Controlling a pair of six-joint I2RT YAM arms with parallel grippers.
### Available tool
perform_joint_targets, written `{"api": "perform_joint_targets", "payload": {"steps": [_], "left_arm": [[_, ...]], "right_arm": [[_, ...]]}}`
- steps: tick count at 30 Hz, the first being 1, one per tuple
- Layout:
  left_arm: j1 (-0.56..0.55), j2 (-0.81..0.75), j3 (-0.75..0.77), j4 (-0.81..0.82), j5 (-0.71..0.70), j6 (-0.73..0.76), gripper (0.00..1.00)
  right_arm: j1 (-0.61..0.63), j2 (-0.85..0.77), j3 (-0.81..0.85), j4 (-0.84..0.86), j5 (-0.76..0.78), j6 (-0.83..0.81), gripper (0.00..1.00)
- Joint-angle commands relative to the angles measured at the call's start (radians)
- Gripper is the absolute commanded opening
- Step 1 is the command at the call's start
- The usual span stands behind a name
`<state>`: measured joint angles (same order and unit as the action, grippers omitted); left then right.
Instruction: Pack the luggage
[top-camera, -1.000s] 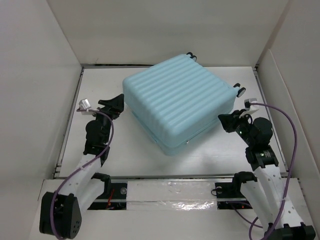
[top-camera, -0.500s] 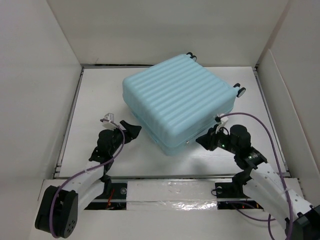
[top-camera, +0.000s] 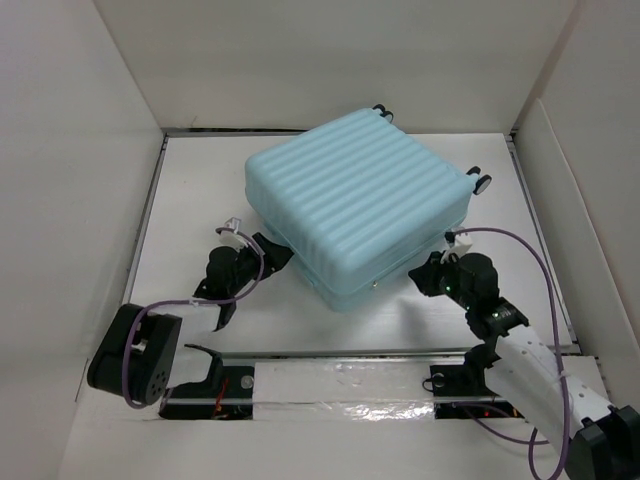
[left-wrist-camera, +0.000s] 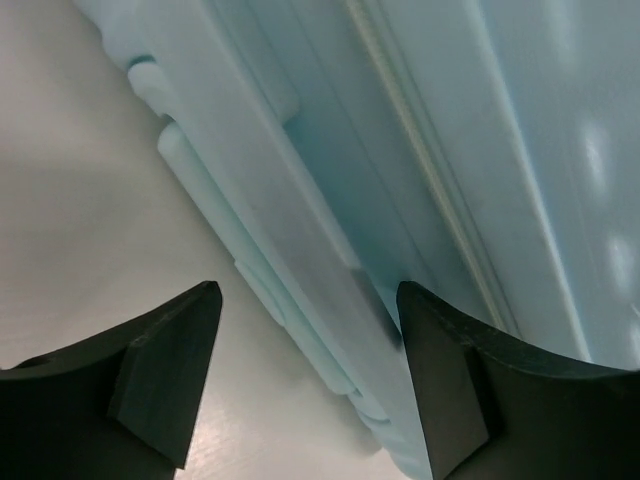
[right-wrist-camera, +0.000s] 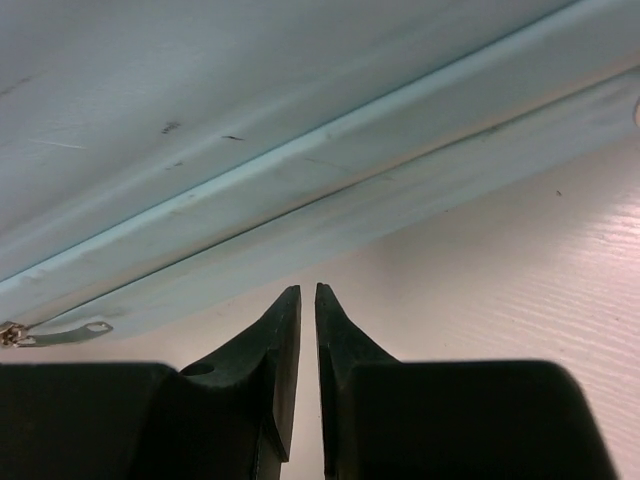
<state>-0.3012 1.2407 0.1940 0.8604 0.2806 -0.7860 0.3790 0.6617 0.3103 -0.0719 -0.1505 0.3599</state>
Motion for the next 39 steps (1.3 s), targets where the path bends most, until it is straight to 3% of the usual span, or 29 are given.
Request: {"api": "perform_joint_targets", "payload": {"steps": [1, 3, 8, 17, 22, 24, 29, 37, 39], "left_arm": [[-0.001, 0.077, 0.047, 0.193, 0.040, -0.045, 0.68], [-0.001, 0.132, 0.047, 0.256, 0.039, -0.064, 0.65], [-0.001, 0.223, 0.035, 0.396, 0.028, -0.119, 0.48], [-0.010, 0.286, 0.031, 0.485, -0.109, -0.176, 0.02], [-0.010, 0.313, 0.002, 0.600, -0.109, -0.174, 0.00], [-0.010, 0.278, -0.017, 0.577, -0.116, -0.151, 0.00], [-0.010, 0.169, -0.093, 0.491, -0.141, -0.104, 0.00], [-0.242, -0.015, -0.137, 0.325, -0.258, -0.065, 0.00], [-0.242, -0.049, -0.154, 0.321, -0.250, -0.082, 0.00]], "right_arm": [[-0.031, -0.026, -0.031, 0.101, 0.074, 0.051, 0.16], [-0.061, -0.051, -0.048, 0.139, 0.091, 0.066, 0.14], [-0.133, 0.007, -0.057, 0.243, 0.117, 0.088, 0.11], [-0.192, 0.359, 0.001, 0.555, 0.121, 0.128, 0.03], [-0.201, 0.472, 0.036, 0.679, 0.127, 0.136, 0.00], [-0.210, 0.530, 0.050, 0.770, 0.108, 0.120, 0.00], [-0.235, 0.683, 0.231, 0.811, -0.076, 0.045, 0.00], [-0.307, 0.860, 0.354, 0.913, -0.308, 0.067, 0.01], [-0.307, 0.894, 0.398, 0.876, -0.353, 0.054, 0.02]]}}
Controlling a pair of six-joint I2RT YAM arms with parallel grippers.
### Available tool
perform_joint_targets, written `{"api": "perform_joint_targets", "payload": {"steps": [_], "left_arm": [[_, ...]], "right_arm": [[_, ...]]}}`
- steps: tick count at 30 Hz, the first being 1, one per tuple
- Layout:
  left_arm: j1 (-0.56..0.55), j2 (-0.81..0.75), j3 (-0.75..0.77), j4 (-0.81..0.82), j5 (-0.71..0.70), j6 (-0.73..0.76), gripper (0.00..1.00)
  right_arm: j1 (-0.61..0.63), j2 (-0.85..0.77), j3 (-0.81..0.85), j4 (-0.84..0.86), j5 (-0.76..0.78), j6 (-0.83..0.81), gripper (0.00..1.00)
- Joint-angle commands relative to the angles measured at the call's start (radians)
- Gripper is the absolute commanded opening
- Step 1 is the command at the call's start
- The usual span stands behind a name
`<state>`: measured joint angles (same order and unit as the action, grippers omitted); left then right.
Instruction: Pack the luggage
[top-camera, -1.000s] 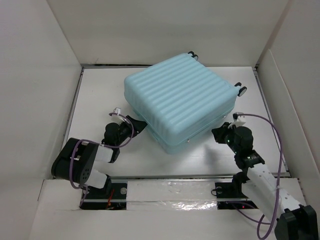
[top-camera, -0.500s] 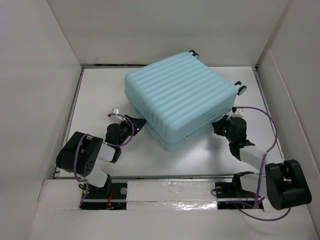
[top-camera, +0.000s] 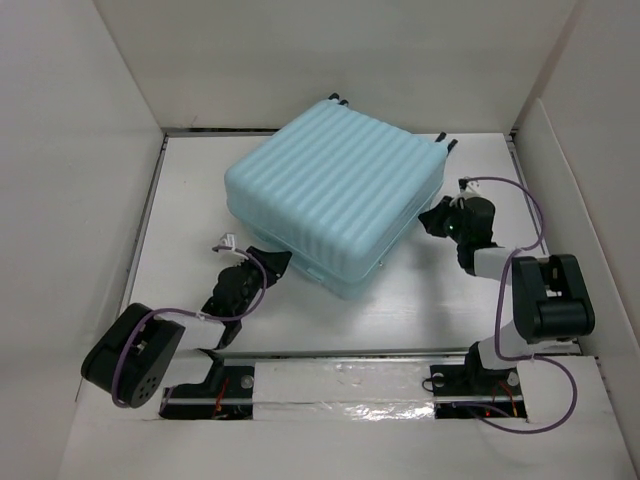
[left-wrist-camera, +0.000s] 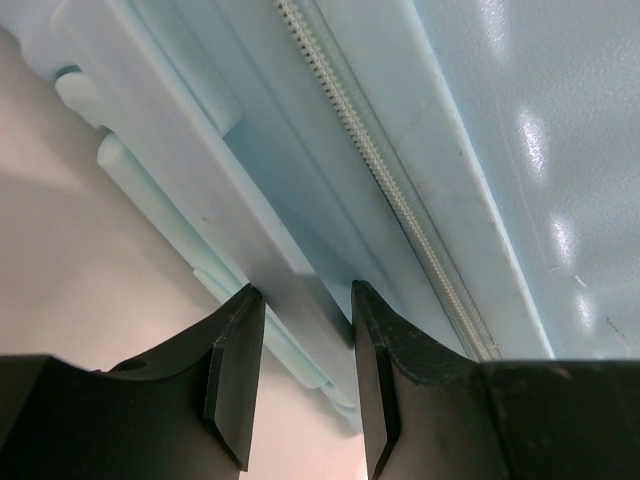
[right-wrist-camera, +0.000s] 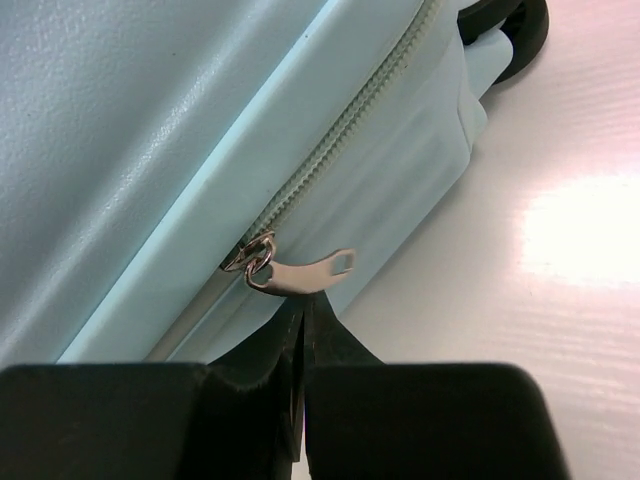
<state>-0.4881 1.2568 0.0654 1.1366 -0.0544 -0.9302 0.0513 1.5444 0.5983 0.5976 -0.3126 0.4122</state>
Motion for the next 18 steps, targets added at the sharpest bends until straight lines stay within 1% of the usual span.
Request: {"api": "perform_joint_targets", "payload": {"steps": [1, 3, 4, 5, 6, 7, 8, 10, 11, 12, 13, 14, 15, 16, 17, 18], "left_arm": [[-0.066, -0.075, -0.029, 0.038, 0.091, 0.048, 0.00], [-0.099, -0.105, -0.030, 0.022, 0.096, 0.042, 0.00], [-0.119, -0.114, -0.026, 0.003, 0.090, 0.041, 0.00], [-0.144, -0.122, -0.018, -0.018, 0.064, 0.039, 0.00], [-0.191, -0.134, -0.016, -0.024, 0.027, 0.039, 0.00], [-0.205, -0.143, -0.016, -0.037, 0.007, 0.034, 0.00], [-0.216, -0.151, -0.015, -0.052, -0.024, 0.025, 0.00], [-0.216, -0.169, -0.015, -0.058, -0.030, 0.018, 0.00], [-0.216, -0.177, -0.009, -0.075, -0.028, 0.018, 0.00], [-0.216, -0.189, -0.001, -0.087, -0.025, 0.024, 0.00], [-0.216, -0.194, 0.007, -0.104, -0.022, 0.030, 0.00], [-0.216, -0.197, 0.020, -0.124, -0.019, 0.034, 0.00], [-0.216, -0.207, 0.024, -0.133, -0.019, 0.039, 0.06], [-0.216, -0.218, 0.028, -0.147, -0.022, 0.056, 0.20], [-0.216, -0.232, 0.039, -0.187, -0.034, 0.066, 0.28], [-0.216, -0.273, 0.045, -0.217, -0.045, 0.077, 0.35]], "right_arm": [[0.021, 0.023, 0.126, 0.200, -0.204, -0.003, 0.02], [0.021, 0.078, 0.173, 0.171, -0.265, -0.010, 0.03], [0.021, 0.103, 0.226, 0.163, -0.288, -0.013, 0.03], [0.021, 0.126, 0.254, 0.157, -0.331, -0.012, 0.03], [0.021, 0.166, 0.276, 0.159, -0.347, -0.006, 0.03], [0.021, 0.180, 0.296, 0.166, -0.361, 0.010, 0.04], [0.021, 0.189, 0.291, 0.192, -0.376, 0.017, 0.05], [0.021, 0.171, 0.252, 0.227, -0.376, 0.033, 0.09], [0.021, 0.154, 0.186, 0.250, -0.364, 0.028, 0.13], [0.021, 0.132, 0.148, 0.243, -0.353, 0.017, 0.22], [0.021, 0.081, 0.112, 0.228, -0.338, 0.004, 0.27], [0.012, 0.053, 0.028, 0.228, -0.313, 0.004, 0.32], [0.012, 0.024, -0.013, 0.235, -0.304, -0.001, 0.43], [0.012, -0.007, -0.053, 0.241, -0.295, -0.004, 0.45], [0.021, -0.068, -0.090, 0.235, -0.269, -0.018, 0.45], [0.021, -0.099, -0.160, 0.232, -0.261, -0.027, 0.36]]}}
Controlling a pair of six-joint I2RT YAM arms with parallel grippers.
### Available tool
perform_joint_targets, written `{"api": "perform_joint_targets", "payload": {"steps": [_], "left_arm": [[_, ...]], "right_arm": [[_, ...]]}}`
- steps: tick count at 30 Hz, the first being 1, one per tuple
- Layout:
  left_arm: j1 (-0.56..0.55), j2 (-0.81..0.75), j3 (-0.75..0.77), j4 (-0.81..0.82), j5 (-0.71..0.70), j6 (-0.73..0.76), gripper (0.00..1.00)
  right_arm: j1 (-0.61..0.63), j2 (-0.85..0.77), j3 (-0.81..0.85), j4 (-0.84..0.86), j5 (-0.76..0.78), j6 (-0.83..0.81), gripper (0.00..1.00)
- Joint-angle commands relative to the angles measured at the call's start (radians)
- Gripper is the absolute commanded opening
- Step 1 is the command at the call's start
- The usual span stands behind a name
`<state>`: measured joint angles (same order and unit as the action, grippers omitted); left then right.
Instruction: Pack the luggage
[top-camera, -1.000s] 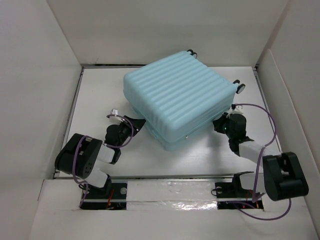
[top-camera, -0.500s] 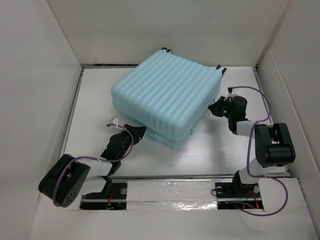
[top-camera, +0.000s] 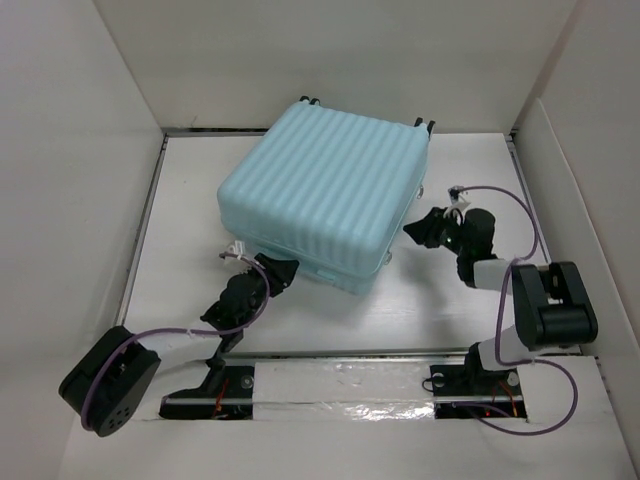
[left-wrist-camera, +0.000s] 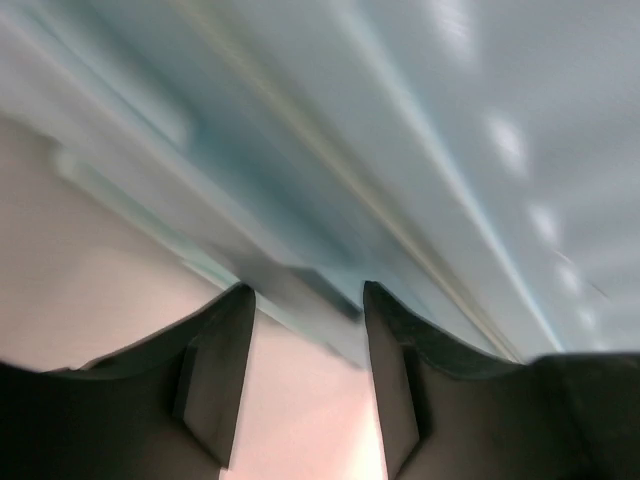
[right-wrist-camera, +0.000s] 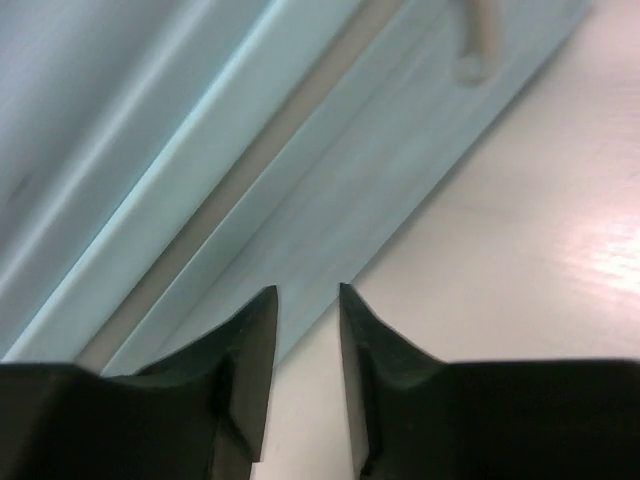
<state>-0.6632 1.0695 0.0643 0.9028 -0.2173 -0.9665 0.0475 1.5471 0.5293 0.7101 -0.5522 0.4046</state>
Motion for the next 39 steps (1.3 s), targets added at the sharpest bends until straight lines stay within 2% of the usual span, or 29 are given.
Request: {"api": "perform_joint_targets", "payload": {"steps": [1, 2, 3, 5, 6, 7, 9, 10, 11, 12, 15, 21, 29, 34, 39], "left_arm": [[-0.041, -0.110, 0.054, -0.022, 0.107, 0.139, 0.46], [-0.041, -0.137, 0.068, -0.091, 0.092, 0.153, 0.50], [-0.041, -0.184, 0.075, -0.122, 0.085, 0.166, 0.52], [-0.041, -0.223, 0.097, -0.185, 0.096, 0.201, 0.48], [-0.041, -0.249, 0.100, -0.223, 0.108, 0.210, 0.41], [-0.041, -0.256, 0.101, -0.237, 0.124, 0.216, 0.29], [-0.041, -0.266, 0.104, -0.271, 0.159, 0.226, 0.17], [-0.041, -0.263, 0.104, -0.280, 0.171, 0.233, 0.09], [-0.041, -0.257, 0.111, -0.288, 0.191, 0.241, 0.07], [-0.052, -0.240, 0.112, -0.288, 0.203, 0.259, 0.04], [-0.082, -0.211, 0.130, -0.265, 0.259, 0.308, 0.04], [-0.113, -0.151, 0.164, -0.214, 0.282, 0.336, 0.11], [-0.122, -0.097, 0.198, -0.171, 0.323, 0.347, 0.12], [-0.122, -0.054, 0.209, -0.142, 0.340, 0.350, 0.12], [-0.145, -0.039, 0.223, -0.123, 0.335, 0.347, 0.12]], "right_arm": [[0.025, -0.131, -0.122, 0.118, -0.014, -0.024, 0.28], [0.025, -0.189, -0.153, 0.126, -0.009, -0.021, 0.16], [0.025, -0.215, -0.207, 0.138, -0.014, -0.023, 0.00], [0.025, -0.264, -0.259, 0.207, -0.055, -0.035, 0.00], [0.025, -0.309, -0.284, 0.230, -0.067, -0.044, 0.00], [0.038, -0.329, -0.314, 0.241, -0.075, -0.053, 0.00], [0.077, -0.376, -0.316, 0.175, -0.069, -0.127, 0.00], [0.090, -0.387, -0.308, 0.145, -0.068, -0.151, 0.04], [0.107, -0.395, -0.299, 0.122, -0.065, -0.183, 0.09], [0.135, -0.412, -0.299, 0.121, -0.069, -0.196, 0.20], [0.163, -0.447, -0.298, 0.083, -0.080, -0.248, 0.34], [0.233, -0.562, -0.301, -0.040, 0.035, -0.322, 0.42], [0.255, -0.541, -0.276, -0.070, -0.002, -0.342, 0.44], [0.265, -0.623, -0.322, -0.080, 0.052, -0.317, 0.45], [0.275, -0.555, -0.263, -0.087, 0.023, -0.348, 0.46]]}}
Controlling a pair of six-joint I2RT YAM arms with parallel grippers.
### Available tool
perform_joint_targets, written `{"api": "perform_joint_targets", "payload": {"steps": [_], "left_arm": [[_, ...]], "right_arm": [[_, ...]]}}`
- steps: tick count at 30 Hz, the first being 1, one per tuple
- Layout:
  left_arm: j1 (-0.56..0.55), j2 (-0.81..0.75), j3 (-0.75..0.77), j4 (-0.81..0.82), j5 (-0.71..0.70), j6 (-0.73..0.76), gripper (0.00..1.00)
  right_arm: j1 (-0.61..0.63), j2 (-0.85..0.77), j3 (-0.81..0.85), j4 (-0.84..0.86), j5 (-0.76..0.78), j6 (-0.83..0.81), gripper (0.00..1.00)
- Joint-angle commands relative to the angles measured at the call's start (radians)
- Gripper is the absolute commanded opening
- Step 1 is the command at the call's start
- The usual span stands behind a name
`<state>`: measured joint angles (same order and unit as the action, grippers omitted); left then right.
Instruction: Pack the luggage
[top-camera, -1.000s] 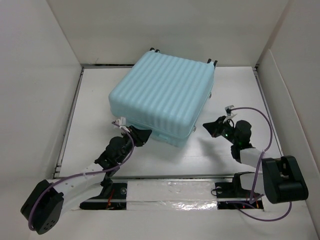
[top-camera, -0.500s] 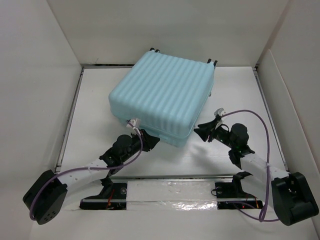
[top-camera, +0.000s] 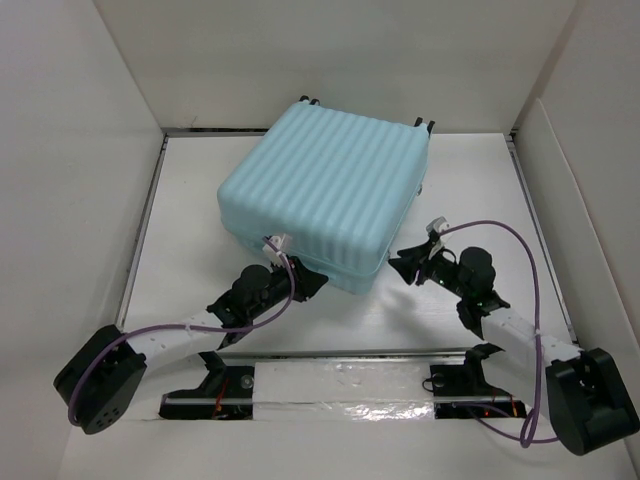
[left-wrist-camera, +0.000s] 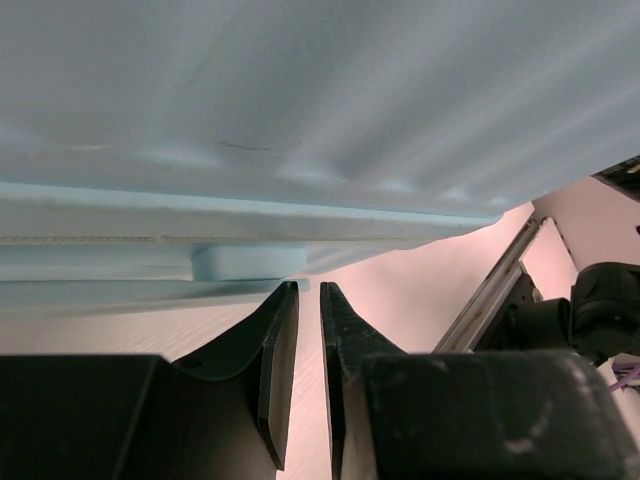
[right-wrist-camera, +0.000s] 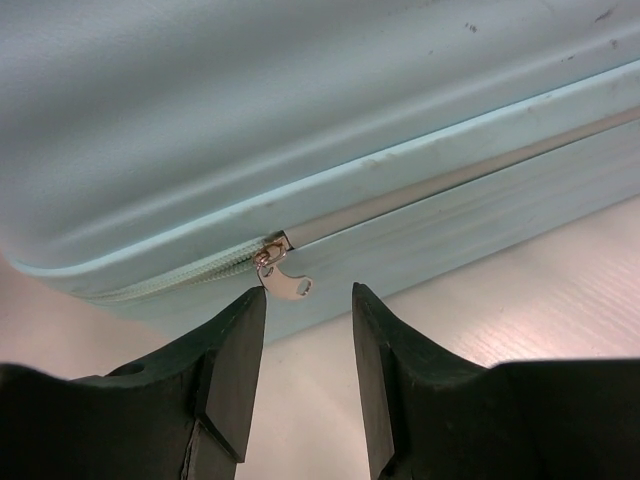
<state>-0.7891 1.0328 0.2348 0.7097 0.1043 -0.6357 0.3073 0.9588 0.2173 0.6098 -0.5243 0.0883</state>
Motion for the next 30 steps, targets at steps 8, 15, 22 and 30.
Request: {"api": "perform_joint_targets", "payload": {"steps": [8, 15, 22, 30], "left_arm": [[-0.044, 0.013, 0.063, 0.065, -0.011, 0.016, 0.12], [-0.044, 0.038, 0.066, 0.086, 0.000, 0.013, 0.12], [-0.044, 0.053, 0.070, 0.099, 0.006, 0.011, 0.12], [-0.044, 0.067, 0.077, 0.143, 0.025, 0.010, 0.12]], "right_arm": [[0.055, 0.074, 0.080, 0.008, 0.030, -0.059, 0.47], [0.084, 0.067, 0.102, 0.005, 0.087, -0.076, 0.41], [0.104, 0.106, 0.105, 0.067, 0.138, -0.104, 0.17], [0.212, 0.035, 0.079, 0.064, 0.274, -0.094, 0.00]]}}
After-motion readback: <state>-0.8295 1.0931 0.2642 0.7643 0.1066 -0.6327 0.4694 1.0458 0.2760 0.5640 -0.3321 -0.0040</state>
